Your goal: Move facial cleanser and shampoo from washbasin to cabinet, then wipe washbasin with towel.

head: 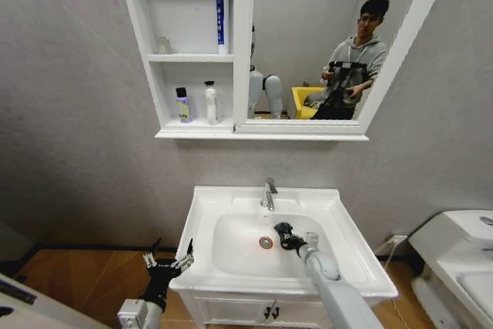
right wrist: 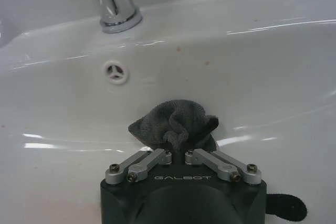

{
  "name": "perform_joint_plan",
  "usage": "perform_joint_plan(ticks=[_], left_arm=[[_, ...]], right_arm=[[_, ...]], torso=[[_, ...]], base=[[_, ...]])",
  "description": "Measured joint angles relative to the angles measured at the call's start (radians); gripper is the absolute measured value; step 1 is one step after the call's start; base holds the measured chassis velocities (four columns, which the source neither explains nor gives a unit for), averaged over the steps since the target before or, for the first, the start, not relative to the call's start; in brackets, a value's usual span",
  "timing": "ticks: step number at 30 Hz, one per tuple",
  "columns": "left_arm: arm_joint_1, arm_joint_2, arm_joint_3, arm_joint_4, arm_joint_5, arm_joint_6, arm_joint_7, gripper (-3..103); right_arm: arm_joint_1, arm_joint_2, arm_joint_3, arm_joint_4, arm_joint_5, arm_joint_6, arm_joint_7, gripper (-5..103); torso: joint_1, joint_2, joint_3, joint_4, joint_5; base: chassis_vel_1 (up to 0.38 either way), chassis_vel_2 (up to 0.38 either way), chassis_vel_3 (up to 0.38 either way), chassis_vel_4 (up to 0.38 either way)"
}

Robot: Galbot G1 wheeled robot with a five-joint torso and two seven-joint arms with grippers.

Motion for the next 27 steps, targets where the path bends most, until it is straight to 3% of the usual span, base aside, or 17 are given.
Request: perform_joint_plan(ticks=[15,21,25,27], left_arm=[[0.0,0.0,0.0,0.0,0.0,0.0,0.0,100],[0.0,0.0,0.0,0.0,0.0,0.0,0.0,100],[0.0,0.0,0.0,0.0,0.0,0.0,0.0,100],[0.0,0.0,0.0,0.0,0.0,0.0,0.0,100]], right_arm=[[0.024,0.092,-0.216,0.086,0.165,-0.034,0.089,7],[0.013,0.089,-0.195,0.041,0.161,-0.011,0.072,7],[-0.012,0.066,-0.118,0.042,0.121,-0.014,0.06,7],[-0.052,0.018,-0.065,0.085,0.129,-0.03,0.071,7]], torso=[[0.0,0.0,0.0,0.0,-0.0001],[0.0,0.0,0.0,0.0,0.0001],[0.0,0.0,0.0,0.0003,0.0004],[0.0,0.0,0.0,0.0,0.0006]], base=[[0.0,0.0,0.0,0.0],[0.0,0.0,0.0,0.0],[0.0,0.0,0.0,0.0],[0.0,0.0,0.0,0.0]])
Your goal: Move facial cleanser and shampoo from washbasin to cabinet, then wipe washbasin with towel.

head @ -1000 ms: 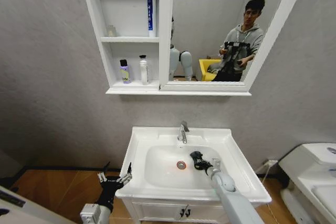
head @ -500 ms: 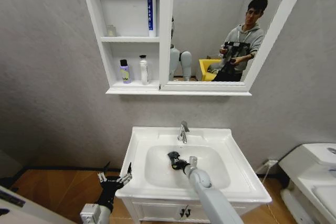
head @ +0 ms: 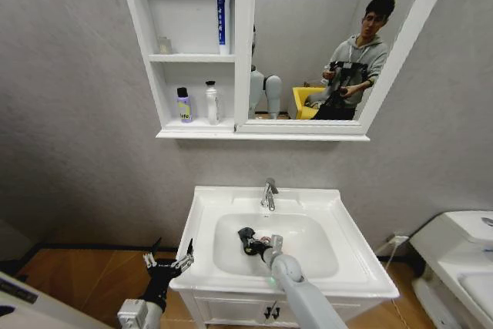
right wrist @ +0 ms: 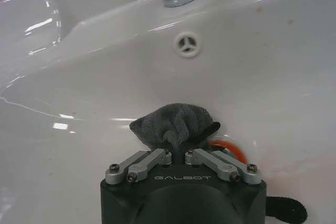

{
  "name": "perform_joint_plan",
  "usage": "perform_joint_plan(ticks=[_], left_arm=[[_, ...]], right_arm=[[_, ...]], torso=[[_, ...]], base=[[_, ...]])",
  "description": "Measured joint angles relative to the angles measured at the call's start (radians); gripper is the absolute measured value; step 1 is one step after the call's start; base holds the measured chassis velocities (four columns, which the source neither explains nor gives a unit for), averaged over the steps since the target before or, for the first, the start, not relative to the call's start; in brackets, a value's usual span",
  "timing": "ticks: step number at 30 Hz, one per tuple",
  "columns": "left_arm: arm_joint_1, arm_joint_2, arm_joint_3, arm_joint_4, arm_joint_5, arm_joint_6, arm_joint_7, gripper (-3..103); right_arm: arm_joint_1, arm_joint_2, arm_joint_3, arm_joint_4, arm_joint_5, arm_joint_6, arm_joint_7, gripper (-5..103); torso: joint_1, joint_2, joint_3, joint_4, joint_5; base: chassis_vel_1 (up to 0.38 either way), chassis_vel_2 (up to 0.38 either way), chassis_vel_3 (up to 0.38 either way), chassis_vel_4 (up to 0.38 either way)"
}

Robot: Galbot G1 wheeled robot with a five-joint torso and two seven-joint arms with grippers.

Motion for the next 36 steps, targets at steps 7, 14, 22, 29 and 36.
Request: perform_joint_plan(ticks=[7,14,22,29,36], left_arm=[[0.0,0.0,0.0,0.0,0.0,0.0,0.0,100],[0.0,0.0,0.0,0.0,0.0,0.0,0.0,100],[0.0,0.0,0.0,0.0,0.0,0.0,0.0,100],[0.0,0.0,0.0,0.0,0.0,0.0,0.0,100],[0.0,0.0,0.0,0.0,0.0,0.0,0.0,100]], right_arm=[[-0.091,-0.177,0.109,0.115,0.007,-0.005,0.019,7],[-0.092,-0.2,0.114,0.104,-0.021,0.004,0.009,7],[-0.007,-0.057,-0.034,0.003,0.027,0.008,0.02,7],[0.061,0.002,-0.175,-0.002,0.253,-0.013,0.019,7],[0.071,-0.002,-0.181,0.02,0.323,-0.019,0.075,7]], torso=[[0.0,0.0,0.0,-0.0003,-0.0005],[0.0,0.0,0.0,-0.0004,-0.0006],[0.0,0.0,0.0,0.0001,-0.0013],[0.0,0.0,0.0,0.0002,-0.0008],[0.0,0.0,0.0,0.0002,-0.0004]], base=[[0.0,0.0,0.0,0.0],[0.0,0.0,0.0,0.0],[0.0,0.0,0.0,0.0],[0.0,0.0,0.0,0.0],[0.0,0.0,0.0,0.0]])
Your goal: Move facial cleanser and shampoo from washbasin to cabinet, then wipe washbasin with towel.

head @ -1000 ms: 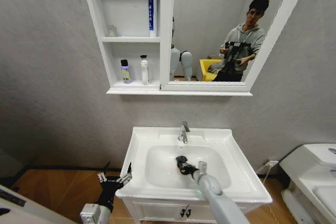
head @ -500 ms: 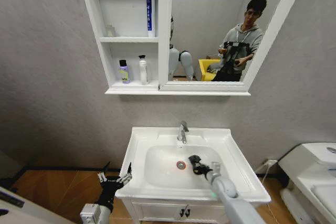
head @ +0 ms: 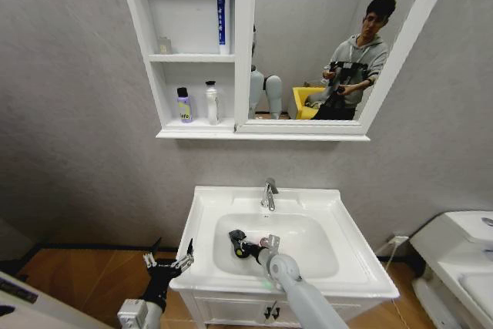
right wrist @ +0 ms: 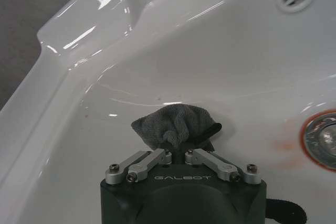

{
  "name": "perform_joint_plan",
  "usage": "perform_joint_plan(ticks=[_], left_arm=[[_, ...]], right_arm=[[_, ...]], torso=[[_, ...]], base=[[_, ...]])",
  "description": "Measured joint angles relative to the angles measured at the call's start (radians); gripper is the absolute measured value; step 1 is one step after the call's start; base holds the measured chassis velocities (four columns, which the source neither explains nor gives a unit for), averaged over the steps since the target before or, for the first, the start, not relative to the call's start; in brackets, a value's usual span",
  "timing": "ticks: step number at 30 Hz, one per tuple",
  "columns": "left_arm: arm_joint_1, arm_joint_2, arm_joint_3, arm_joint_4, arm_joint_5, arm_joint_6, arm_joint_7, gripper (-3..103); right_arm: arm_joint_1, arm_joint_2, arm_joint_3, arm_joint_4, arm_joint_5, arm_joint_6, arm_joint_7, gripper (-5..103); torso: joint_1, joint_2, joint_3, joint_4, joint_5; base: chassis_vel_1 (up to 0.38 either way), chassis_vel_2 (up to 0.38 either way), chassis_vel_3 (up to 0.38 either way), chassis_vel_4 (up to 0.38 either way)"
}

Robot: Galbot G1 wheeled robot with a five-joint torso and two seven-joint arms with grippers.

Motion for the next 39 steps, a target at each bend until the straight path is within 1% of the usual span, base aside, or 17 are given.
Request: perform_joint_plan(ticks=[3,4,5,7,8,9,10,12,15,21,27,29,30,31,32,37,39], left_arm=[[0.0,0.0,0.0,0.0,0.0,0.0,0.0,100],[0.0,0.0,0.0,0.0,0.0,0.0,0.0,100],[0.0,0.0,0.0,0.0,0.0,0.0,0.0,100],[0.0,0.0,0.0,0.0,0.0,0.0,0.0,100],[0.0,0.0,0.0,0.0,0.0,0.0,0.0,100],[0.0,0.0,0.0,0.0,0.0,0.0,0.0,100],[0.0,0.0,0.0,0.0,0.0,0.0,0.0,100],[0.0,0.0,0.0,0.0,0.0,0.0,0.0,100],[0.0,0.0,0.0,0.0,0.0,0.0,0.0,100],[0.0,0.0,0.0,0.0,0.0,0.0,0.0,100],[0.0,0.0,0.0,0.0,0.0,0.0,0.0,100],[0.0,0.0,-0.001,0.0,0.0,0.0,0.0,100],[0.0,0.0,0.0,0.0,0.0,0.0,0.0,100],[0.0,0.0,0.0,0.0,0.0,0.0,0.0,100],[0.0,0.0,0.0,0.0,0.0,0.0,0.0,100],[0.0,0.0,0.0,0.0,0.0,0.0,0.0,100],[0.0,0.0,0.0,0.0,0.0,0.0,0.0,100]], right_arm=[[-0.012,-0.064,0.043,0.022,0.011,-0.017,0.063,7],[-0.012,-0.064,0.043,0.022,0.011,-0.017,0.063,7],[-0.017,-0.126,0.059,0.034,0.03,-0.027,0.079,7],[-0.019,-0.232,0.083,0.041,0.045,-0.034,0.092,7],[-0.019,-0.232,0.083,0.041,0.045,-0.034,0.092,7],[-0.023,-0.284,0.096,0.051,0.045,-0.033,0.097,7],[-0.023,-0.284,0.096,0.051,0.045,-0.033,0.097,7],[-0.037,-0.349,0.102,0.07,0.028,-0.033,0.1,7],[-0.041,-0.364,0.099,0.068,0.011,-0.033,0.099,7],[-0.016,-0.32,0.056,0.033,0.045,-0.042,0.112,7],[0.09,-0.245,-0.07,-0.036,0.178,-0.066,0.156,7],[0.105,-0.232,-0.088,-0.043,0.192,-0.068,0.163,7],[0.135,-0.2,-0.12,-0.059,0.205,-0.068,0.17,7],[0.161,-0.16,-0.153,-0.072,0.215,-0.068,0.176,7],[0.161,-0.16,-0.153,-0.072,0.215,-0.068,0.176,7],[0.225,-0.049,-0.231,-0.092,0.243,-0.062,0.216,7],[0.23,-0.036,-0.235,-0.093,0.244,-0.062,0.225,7]], torso=[[0.0,0.0,0.0,-0.0003,-0.0002],[0.0,0.0,0.0,-0.0003,-0.0002],[0.0,0.0,0.0,-0.0001,0.0006],[0.0,0.0,0.0,-0.0007,-0.0008],[0.0,0.0,0.0,-0.0007,-0.0008],[0.0,0.0,0.0,-0.0009,-0.0009],[0.0,0.0,0.0,-0.0009,-0.0009],[0.0,0.0,0.0,-0.0007,0.0002],[0.0,0.0,0.0,-0.0006,-0.0002],[0.0,0.0,0.0,-0.0002,-0.0002],[0.0,0.0,0.0,-0.0001,-0.0004],[0.0,0.0,0.0,0.0,-0.0004],[0.0,0.0,0.0,-0.0007,-0.0009],[0.0,0.0,0.0,-0.0003,-0.0005],[0.0,0.0,0.0,-0.0003,-0.0005],[0.0,0.0,0.0,0.0001,-0.0004],[0.0,0.0,0.0,0.0001,-0.0006]], base=[[0.0,0.0,0.0,0.0],[0.0,0.0,0.0,0.0],[0.0,0.0,0.0,0.0],[0.0,0.0,0.0,0.0],[0.0,0.0,0.0,0.0],[0.0,0.0,0.0,0.0],[0.0,0.0,0.0,0.0],[0.0,0.0,0.0,0.0],[0.0,0.0,0.0,0.0],[0.0,0.0,0.0,0.0],[0.0,0.0,0.0,0.0],[0.0,0.0,0.0,0.0],[0.0,0.0,0.0,0.0],[0.0,0.0,0.0,0.0],[0.0,0.0,0.0,0.0],[0.0,0.0,0.0,0.0],[0.0,0.0,0.0,0.0]])
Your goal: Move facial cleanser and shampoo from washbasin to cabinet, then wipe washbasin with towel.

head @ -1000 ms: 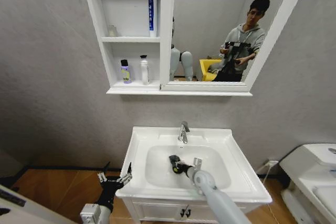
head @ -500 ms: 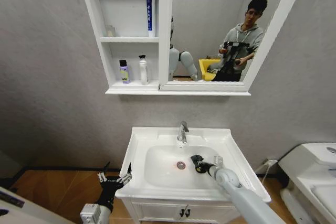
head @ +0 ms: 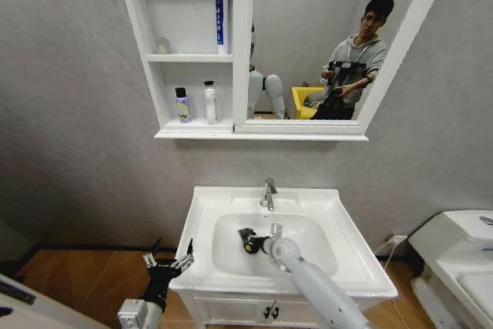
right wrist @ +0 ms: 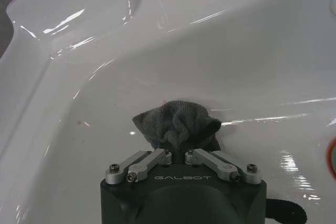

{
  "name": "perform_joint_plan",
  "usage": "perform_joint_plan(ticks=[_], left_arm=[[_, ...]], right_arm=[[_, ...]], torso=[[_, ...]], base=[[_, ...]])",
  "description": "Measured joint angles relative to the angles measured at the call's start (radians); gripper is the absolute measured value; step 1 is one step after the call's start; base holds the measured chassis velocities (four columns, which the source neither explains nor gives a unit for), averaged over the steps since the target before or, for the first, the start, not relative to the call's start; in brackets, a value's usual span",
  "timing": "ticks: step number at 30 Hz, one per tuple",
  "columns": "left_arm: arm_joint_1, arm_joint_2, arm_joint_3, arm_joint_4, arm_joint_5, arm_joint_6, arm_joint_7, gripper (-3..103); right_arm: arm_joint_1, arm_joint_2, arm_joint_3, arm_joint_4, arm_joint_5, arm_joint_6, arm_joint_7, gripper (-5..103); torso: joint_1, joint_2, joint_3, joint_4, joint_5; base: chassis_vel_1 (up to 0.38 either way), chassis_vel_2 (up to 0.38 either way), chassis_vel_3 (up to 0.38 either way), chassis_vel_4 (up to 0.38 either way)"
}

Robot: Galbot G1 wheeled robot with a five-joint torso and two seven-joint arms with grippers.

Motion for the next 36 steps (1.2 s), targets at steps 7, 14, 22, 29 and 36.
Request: perform_joint_plan(ticks=[7,14,22,29,36], left_arm=[[0.0,0.0,0.0,0.0,0.0,0.0,0.0,100],[0.0,0.0,0.0,0.0,0.0,0.0,0.0,100],[0.0,0.0,0.0,0.0,0.0,0.0,0.0,100],[0.0,0.0,0.0,0.0,0.0,0.0,0.0,100],[0.0,0.0,0.0,0.0,0.0,0.0,0.0,100]], right_arm=[[-0.082,-0.087,0.068,0.041,-0.011,0.003,0.001,7],[-0.126,-0.297,0.116,0.093,-0.003,-0.01,-0.007,7],[-0.066,-0.31,0.054,0.083,0.017,-0.015,0.005,7],[-0.012,-0.117,-0.048,0.017,-0.023,0.005,0.013,7],[0.007,-0.006,-0.059,-0.022,-0.068,0.02,0.028,7]], torso=[[0.0,0.0,0.0,0.0,0.001],[0.0,0.0,0.0,-0.0009,0.0008],[0.0,0.0,0.0,-0.0002,0.0004],[0.0,0.0,0.0,-0.0004,0.0004],[0.0,0.0,0.0,0.0003,0.001]], base=[[0.0,0.0,0.0,0.0],[0.0,0.0,0.0,0.0],[0.0,0.0,0.0,0.0],[0.0,0.0,0.0,0.0],[0.0,0.0,0.0,0.0]])
